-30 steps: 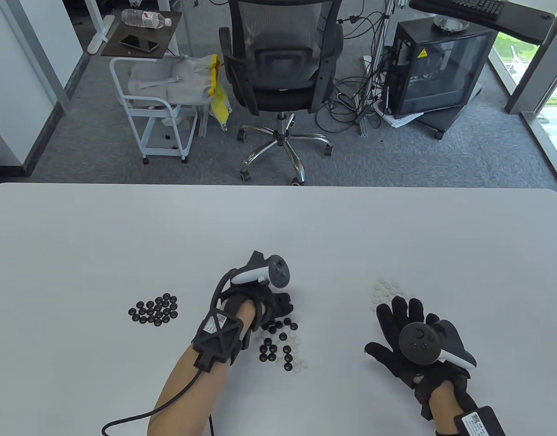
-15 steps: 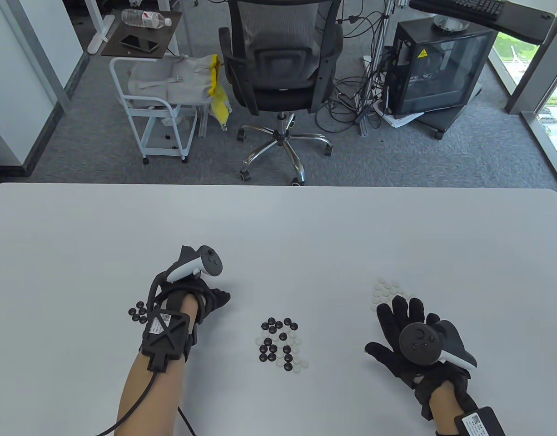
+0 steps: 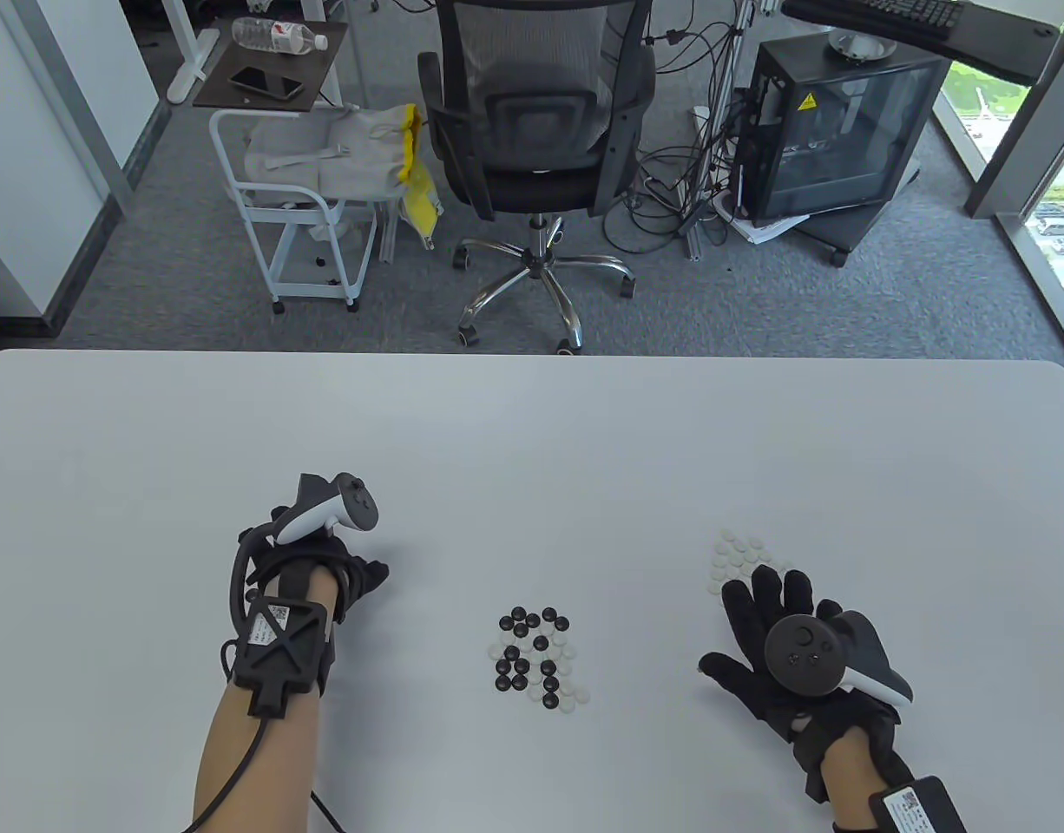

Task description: Go stone sorting task

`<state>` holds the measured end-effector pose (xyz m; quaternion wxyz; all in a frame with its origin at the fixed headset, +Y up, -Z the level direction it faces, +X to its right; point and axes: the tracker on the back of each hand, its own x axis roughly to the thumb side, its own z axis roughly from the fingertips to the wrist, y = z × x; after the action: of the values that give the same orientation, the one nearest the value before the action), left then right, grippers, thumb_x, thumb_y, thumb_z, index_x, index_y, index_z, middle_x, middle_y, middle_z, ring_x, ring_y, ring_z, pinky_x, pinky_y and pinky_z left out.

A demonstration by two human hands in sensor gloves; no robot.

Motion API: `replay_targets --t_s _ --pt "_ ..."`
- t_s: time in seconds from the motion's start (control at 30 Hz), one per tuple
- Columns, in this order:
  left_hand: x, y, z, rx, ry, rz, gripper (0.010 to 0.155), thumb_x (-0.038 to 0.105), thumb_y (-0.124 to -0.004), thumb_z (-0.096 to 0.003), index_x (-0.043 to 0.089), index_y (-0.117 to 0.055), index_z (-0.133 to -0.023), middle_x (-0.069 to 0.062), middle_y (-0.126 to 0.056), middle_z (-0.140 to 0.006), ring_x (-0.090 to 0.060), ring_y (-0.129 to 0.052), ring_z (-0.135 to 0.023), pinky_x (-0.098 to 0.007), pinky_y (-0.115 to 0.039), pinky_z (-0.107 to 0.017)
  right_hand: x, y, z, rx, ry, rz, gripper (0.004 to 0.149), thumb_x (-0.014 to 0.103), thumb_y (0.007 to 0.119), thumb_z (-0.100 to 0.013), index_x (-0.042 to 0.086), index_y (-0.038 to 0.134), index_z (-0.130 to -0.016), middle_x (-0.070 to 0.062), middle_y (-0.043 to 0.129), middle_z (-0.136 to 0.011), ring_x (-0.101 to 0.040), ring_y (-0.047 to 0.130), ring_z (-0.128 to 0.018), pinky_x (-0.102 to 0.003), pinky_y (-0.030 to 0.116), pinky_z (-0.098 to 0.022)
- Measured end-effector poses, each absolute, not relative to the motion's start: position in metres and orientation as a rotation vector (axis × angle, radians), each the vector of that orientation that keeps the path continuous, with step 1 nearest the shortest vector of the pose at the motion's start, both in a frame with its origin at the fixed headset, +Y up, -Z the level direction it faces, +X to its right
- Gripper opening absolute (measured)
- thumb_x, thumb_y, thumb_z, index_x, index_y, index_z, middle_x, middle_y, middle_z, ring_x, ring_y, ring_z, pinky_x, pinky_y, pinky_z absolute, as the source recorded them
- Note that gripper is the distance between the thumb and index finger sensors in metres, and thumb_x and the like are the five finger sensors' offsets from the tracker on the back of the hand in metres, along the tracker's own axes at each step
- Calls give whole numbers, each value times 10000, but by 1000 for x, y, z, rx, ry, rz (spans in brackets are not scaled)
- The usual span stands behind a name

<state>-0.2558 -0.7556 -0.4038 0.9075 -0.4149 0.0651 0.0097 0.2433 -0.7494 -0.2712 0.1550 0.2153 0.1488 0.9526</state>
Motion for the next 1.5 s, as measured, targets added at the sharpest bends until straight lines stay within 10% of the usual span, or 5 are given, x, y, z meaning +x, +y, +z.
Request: replay_targets --t_s 0.8,1.13,1.5 --pt "-79 -743 -367 -815 -540 -49 680 562 -525 -514 326 -516 -1151 -228 95 -1126 -545 145 -932 -826 -59 -556 244 -749 -272 622 418 2721 865 506 528 -654 -81 147 -1162 -487 -11 -1072 -695 -74 -882 -894 67 -526" --pt "-64 -773 -379 -848 -498 -27 703 565 -482 -498 348 -413 -1163 -229 136 -1112 -541 175 -920 -826 -37 -549 245 -749 -271 624 419 2717 866 507 531 -652 -80 149 -1162 -484 -12 -1073 -694 -73 -883 -895 66 -526" --pt "-169 -764 -406 -860 -165 69 676 559 -495 -492 363 -539 -1137 -212 91 -1129 -536 152 -933 -819 -34 -546 248 -748 -271 616 418 2706 864 506 531 -653 -82 157 -1165 -485 -8 -1074 -696 -73 -883 -894 68 -527"
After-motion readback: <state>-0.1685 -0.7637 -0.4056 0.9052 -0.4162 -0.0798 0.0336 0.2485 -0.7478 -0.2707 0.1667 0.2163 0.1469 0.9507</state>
